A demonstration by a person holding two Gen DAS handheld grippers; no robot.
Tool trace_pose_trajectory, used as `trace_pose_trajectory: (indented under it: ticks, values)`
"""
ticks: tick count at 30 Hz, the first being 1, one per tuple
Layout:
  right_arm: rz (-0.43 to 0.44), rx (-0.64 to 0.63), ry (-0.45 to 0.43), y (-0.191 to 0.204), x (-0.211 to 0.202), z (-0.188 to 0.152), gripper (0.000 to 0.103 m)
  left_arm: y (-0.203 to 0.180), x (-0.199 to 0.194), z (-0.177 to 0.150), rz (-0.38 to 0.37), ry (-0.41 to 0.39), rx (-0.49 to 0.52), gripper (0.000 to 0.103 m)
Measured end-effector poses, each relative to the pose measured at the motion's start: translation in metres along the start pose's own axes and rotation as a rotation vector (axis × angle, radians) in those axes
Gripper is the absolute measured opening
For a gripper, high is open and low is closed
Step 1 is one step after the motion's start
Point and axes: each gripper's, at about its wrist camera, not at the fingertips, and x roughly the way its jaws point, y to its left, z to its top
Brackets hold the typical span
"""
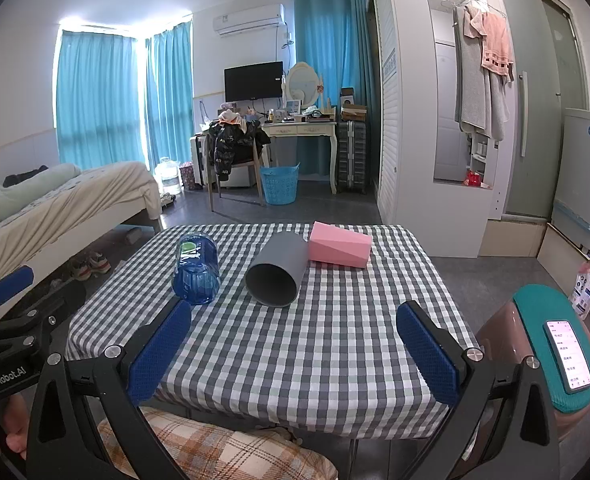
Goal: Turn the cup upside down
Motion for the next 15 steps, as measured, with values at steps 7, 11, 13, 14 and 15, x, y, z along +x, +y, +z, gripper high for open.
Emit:
trace_pose_trajectory:
  ticks: [7,11,13,14,15]
  values:
    - [0.001,0.001,0.000,-0.0004,0.0007,-0.0007,0.103,-0.0003,0.0002,0.0000,0.000,0.000,0.001,0.103]
    - [0.001,0.001,0.001,-0.0004,0.0006,-0.0005,0.103,-0.0005,0.0001,0.0002,0.001,0.000,0.002,0.103]
    - [0.000,0.001,0.002,-0.0003,0.0013,-0.0012,0.103,-0.0006,0.0002,0.0004,0.000,0.001,0.002,0.103]
    - [0.001,0.002,0.002,-0.0005,0.0009,-0.0008,0.103,-0.0010,0.0003,0.0003,0.000,0.000,0.002,0.103]
    - [0.002,0.001,0.002,-0.0005,0.0007,-0.0005,0.103,-0.0012,0.0003,0.0003,0.000,-0.001,0.002,0.103]
